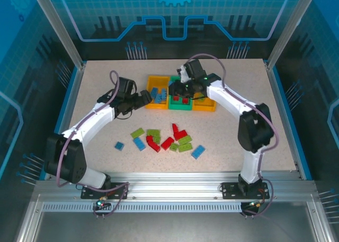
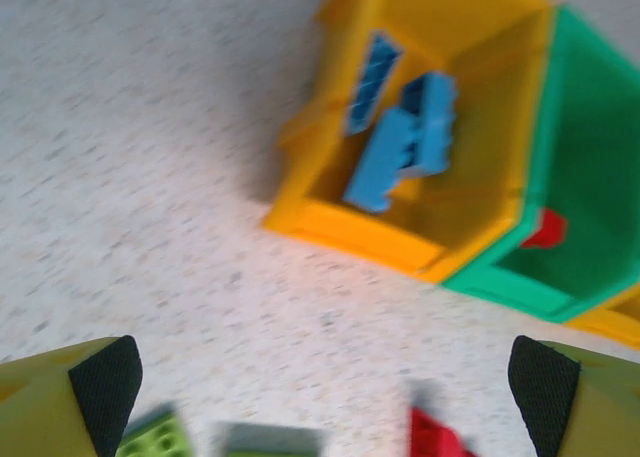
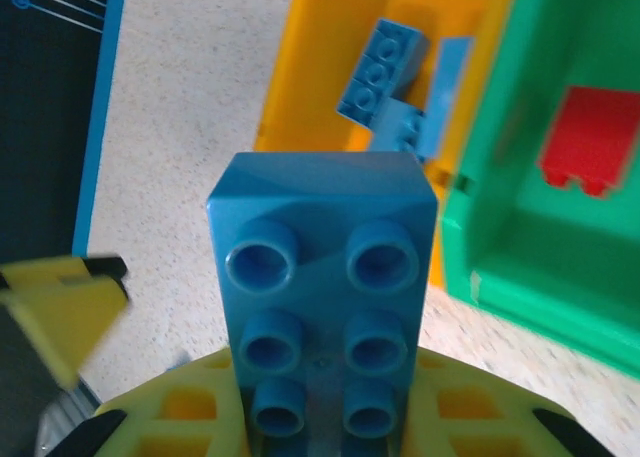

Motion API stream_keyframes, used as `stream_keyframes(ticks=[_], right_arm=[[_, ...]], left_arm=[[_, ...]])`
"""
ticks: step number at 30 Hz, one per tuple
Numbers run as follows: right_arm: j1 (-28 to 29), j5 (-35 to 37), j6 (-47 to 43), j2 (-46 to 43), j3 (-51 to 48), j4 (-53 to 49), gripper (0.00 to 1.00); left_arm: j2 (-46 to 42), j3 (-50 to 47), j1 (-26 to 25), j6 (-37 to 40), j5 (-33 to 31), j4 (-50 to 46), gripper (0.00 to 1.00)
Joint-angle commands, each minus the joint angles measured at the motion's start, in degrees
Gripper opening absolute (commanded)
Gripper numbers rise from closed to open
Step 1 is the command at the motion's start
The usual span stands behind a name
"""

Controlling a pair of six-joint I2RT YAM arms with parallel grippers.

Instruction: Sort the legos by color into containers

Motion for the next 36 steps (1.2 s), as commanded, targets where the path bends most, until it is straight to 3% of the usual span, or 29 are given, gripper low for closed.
stream_keyframes(ticks=[1,8,15,21,26,31,36], right_arm=[[1.3,-6.2,2.2,6.1,7.3,-1.2,0.19],[2.4,-3.7,2.8,18.4,23.9,-11.2,0.19],[2.3,0.2,3.0,26.4,33.2,-19.5,0.31],[2.7,-0.5,1.4,24.4,32.2,-18.2,0.71],[4.9,0.6,-1.9,14.1,22.0,-13.3,0.91],[6.3,9.0,0.3,2.8,8.8,-16.6,0.93],[6.4,19.2,16.6,-14.0,-16.1,-16.0,0.91]], left_arm=[[-2.4,-4.4,0.3,-0.4,-0.3,-3.4,0.99],[-7.4,-13.9,0.2,-5.1,1.1,-2.3,0.99],[-9.3,-16.8,0.1,-5.0,1.8,-2.6,0.99],[-10.2,-17.1,-0.2,-4.4,1.4,-2.7,0.99],[-10.0,-18.7,-0.6,-5.4,1.9,-1.0,0.99],[-9.2,-20.1,-1.8,-6.6,2.4,0.9,0.99],[-8.6,-20.7,-2.6,-6.6,2.1,2.6,0.99]])
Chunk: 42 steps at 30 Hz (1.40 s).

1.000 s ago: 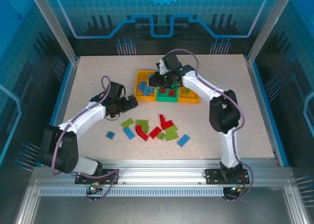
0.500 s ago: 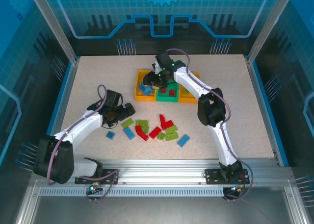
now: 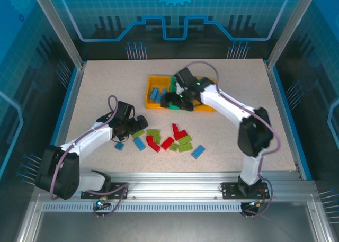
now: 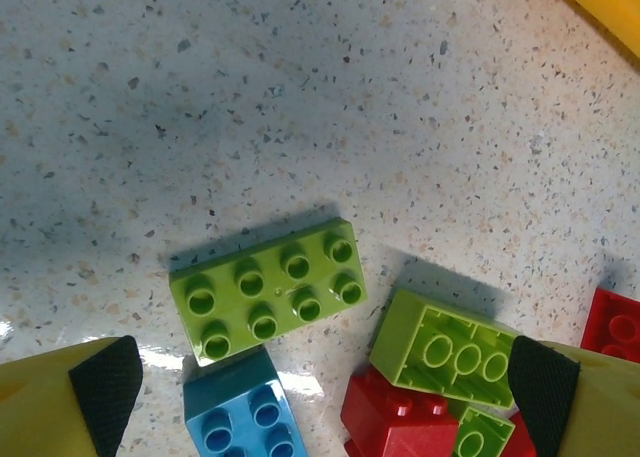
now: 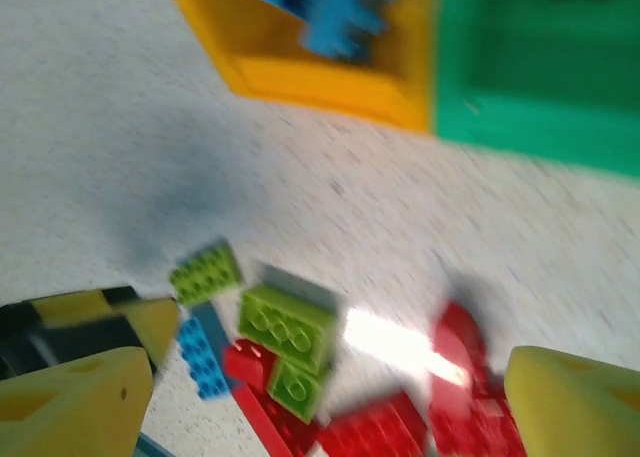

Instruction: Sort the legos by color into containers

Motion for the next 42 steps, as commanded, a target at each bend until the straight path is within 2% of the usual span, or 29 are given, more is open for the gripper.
stream_keyframes(ticks=[1,4,8,13,17,21,31,37,42], right_arm=[[0.1,8.5,14.3,-10.2,-15.6,-0.3,0.9],[0.8,11.1,25.4,-19.6,-29.5,1.8,0.87],[2.6,12.7,33.0,-25.9,-38.0,1.1,0.84],[5.9,11.3,36.8,-25.2,-41.7,0.6,0.83],[7.3,10.0,38.9,-22.2,-43.1,4.2,0.8],[7.1,9.8,37.9,-18.6,-42.7,5.4,0.74],[4.6,8.9,35.8,-16.7,-44.5,6.4,0.4],[3.6,12.0,33.5,-20.5,-43.3,3.9,0.29],[3.7,13.7,24.2,-23.9,-36.2,8.2,0.26]], left_arm=[[0.6,-0.6,-0.6,-0.7,0.9,2.0,0.99],[1.1,-0.4,-0.8,-0.3,1.1,2.5,0.99],[1.5,-0.4,-1.1,0.0,1.2,2.9,0.99],[1.4,-0.9,-1.1,0.3,1.1,3.2,0.99],[1.3,-1.2,-1.0,0.5,1.1,3.2,0.99],[0.9,-1.2,-1.1,0.7,1.0,2.9,0.99],[0.8,-1.5,-1.1,1.2,0.4,2.4,0.99],[1.0,-1.4,-1.0,1.0,0.5,2.5,0.99],[1.1,-1.4,-1.1,0.7,0.4,2.6,0.99]])
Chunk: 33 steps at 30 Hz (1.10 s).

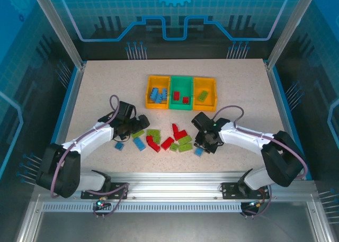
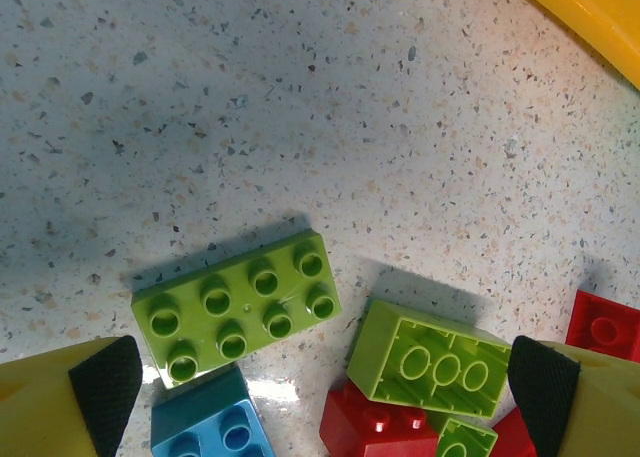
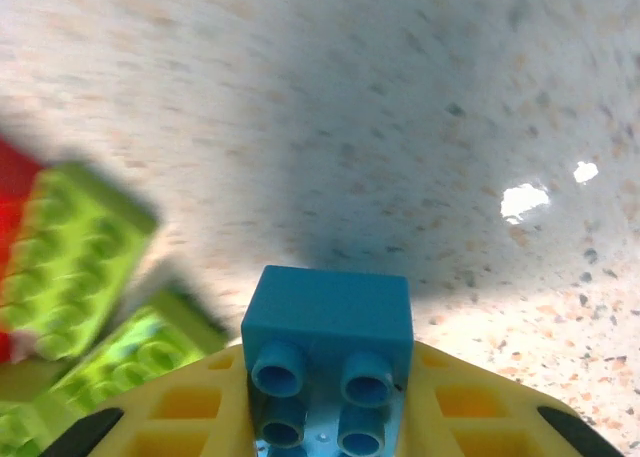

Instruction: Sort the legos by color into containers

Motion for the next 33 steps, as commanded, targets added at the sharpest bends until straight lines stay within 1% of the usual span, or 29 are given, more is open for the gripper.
stream_keyframes(ticks=[1,5,7,9,12,15,21,24,28,29,31,33], right_arm=[[-0.6,0.6,-10.1,-1.3,8.1,4.7,0.26],[-1.3,-7.2,-23.0,6.6,21.3,7.0,0.27],[-1.4,-10.5,-28.0,12.0,29.1,6.8,0.27],[-1.6,-11.7,-31.1,17.1,36.3,5.6,0.27],[-2.8,-13.4,-33.7,25.2,46.0,4.3,0.28],[-3.9,-15.5,-34.1,33.9,56.2,2.0,0.27],[-5.5,-12.9,-34.3,48.4,75.9,-6.9,0.26],[-5.9,-12.0,-34.4,53.5,82.6,-9.6,0.28],[-6.3,-10.8,-34.5,57.2,87.7,-12.4,0.35],[-6.4,-10.3,-34.6,57.8,88.1,-13.0,0.4],[-6.5,-9.1,-34.5,58.0,87.9,-13.7,0.46],[-6.3,-8.4,-34.3,57.3,86.5,-13.0,0.58]], left_arm=[[0.1,-1.0,-0.4,0.3,0.1,-0.3,0.99],[-0.1,-1.0,-0.4,0.0,0.1,-0.5,0.99],[-0.3,-1.1,-0.4,-0.2,0.0,-0.9,0.99],[-0.9,-1.5,-0.3,-0.2,-0.2,-1.3,0.99],[-1.8,-1.9,-0.4,-0.2,-0.7,-1.8,0.99],[-2.1,-2.2,-0.4,-0.4,-0.9,-2.1,0.99],[-2.4,-2.3,-0.4,-1.1,-0.9,-2.6,0.99],[-3.1,-2.5,-0.4,-1.9,-1.0,-3.1,0.99],[-4.2,-3.0,-0.5,-4.5,-0.9,-5.1,0.99],[-4.7,-3.3,-0.6,-5.4,-0.8,-5.7,0.99],[-6.0,-4.1,-1.0,-7.0,-0.6,-6.5,0.99],[-7.7,-5.3,-1.7,-8.9,-0.7,-7.3,0.99]])
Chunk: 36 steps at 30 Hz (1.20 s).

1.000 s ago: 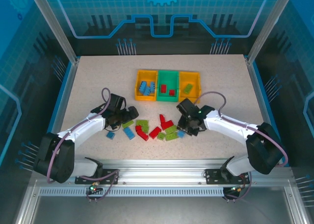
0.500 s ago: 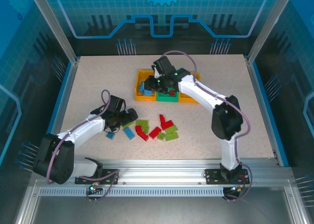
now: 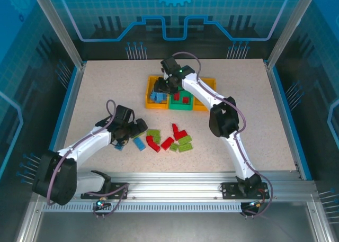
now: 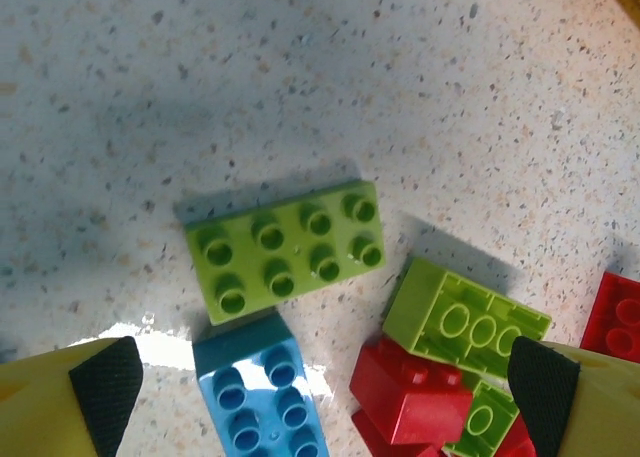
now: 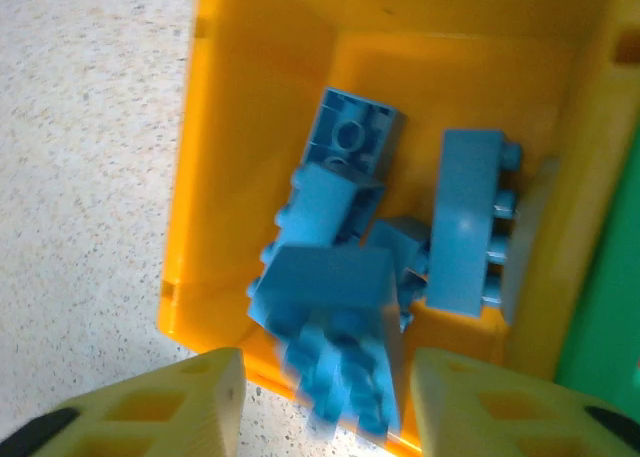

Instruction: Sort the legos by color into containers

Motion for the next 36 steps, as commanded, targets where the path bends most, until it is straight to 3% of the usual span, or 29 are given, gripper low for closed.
stream_keyframes(ticks=[1,12,20,32,36], right_arm=[[-0.2,1.7,-0.2,-0.3,-0.2,-1.8,0.61],[1.2,2.4,-2.1,-11.2,-8.4,3.9,0.81],[-2.4,3.0,-1.5,-22.9,-22.9,7.7,0.82],[-8.7,7.7,-5.3,-38.5,-42.7,9.7,0.84],[-9.6,11.0,-7.7,-43.1,-49.9,9.0,0.85]], left_arm=[[-3.3,-2.2,-1.4,-4.7,-0.7,-3.9,0.99],[-3.1,-4.3,-4.7,-11.8,-1.2,-3.5,0.94],[2.0,-3.8,-5.2,-12.8,-1.1,-1.7,0.76],[9.9,-0.5,-5.4,-10.7,-1.1,-0.2,0.69],[11.9,0.6,-5.4,-10.0,-0.8,0.0,0.59]])
